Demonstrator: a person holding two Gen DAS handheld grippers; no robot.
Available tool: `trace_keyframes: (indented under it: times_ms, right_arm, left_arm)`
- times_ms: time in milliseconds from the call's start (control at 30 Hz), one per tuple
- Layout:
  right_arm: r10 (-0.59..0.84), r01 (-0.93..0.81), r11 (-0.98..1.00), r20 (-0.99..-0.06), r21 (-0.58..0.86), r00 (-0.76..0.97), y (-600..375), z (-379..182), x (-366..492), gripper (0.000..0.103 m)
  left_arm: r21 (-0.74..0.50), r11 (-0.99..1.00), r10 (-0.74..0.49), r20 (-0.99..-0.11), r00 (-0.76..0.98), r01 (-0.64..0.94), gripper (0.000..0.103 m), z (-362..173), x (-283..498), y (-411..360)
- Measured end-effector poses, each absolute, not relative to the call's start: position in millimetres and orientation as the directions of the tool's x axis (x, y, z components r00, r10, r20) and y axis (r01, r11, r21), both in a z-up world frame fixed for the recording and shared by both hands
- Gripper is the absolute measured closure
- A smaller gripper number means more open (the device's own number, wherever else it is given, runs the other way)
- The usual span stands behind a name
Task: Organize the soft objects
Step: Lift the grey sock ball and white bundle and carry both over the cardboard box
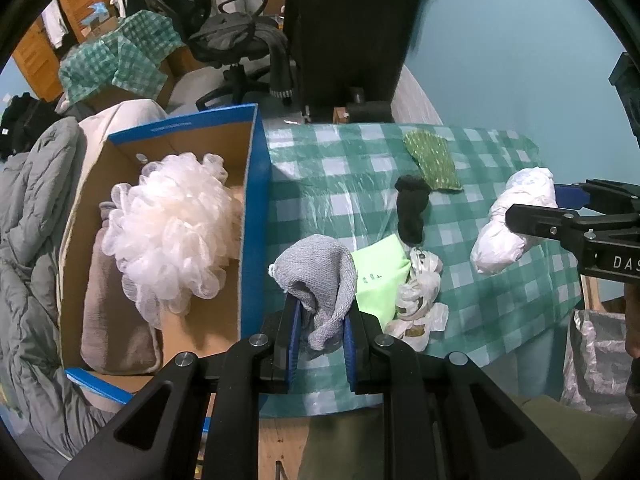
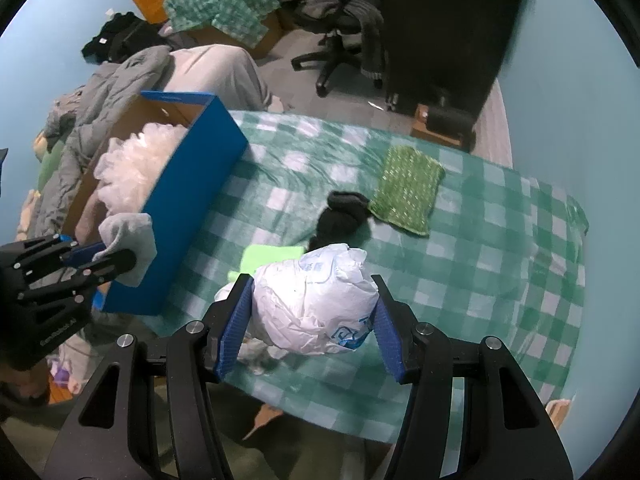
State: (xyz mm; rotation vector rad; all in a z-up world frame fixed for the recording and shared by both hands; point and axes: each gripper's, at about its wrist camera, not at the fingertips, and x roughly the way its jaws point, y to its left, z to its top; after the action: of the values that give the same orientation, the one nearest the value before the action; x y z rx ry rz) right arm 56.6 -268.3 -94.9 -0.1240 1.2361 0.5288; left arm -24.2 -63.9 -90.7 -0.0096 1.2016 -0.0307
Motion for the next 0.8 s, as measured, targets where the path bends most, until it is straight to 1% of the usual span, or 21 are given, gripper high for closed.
trace_keyframes:
  times_ms: [433,800]
  right_arm:
    - [0.361,-0.523,0.828,-0.905,0.2,0.226,-229,-74,58,0.046]
    - [0.396,-0.594,0.777,-0.895,0.207,0.205,-185,-66,60,0.046]
  left_arm:
    - [-0.036,0.999,-0.019,-0.92,0.392,-0.036,0.085,-70,-33,-37]
    - [-0.032,0.993,0.015,-0.918,0.397,-0.112,0.085,-66,-42,-1]
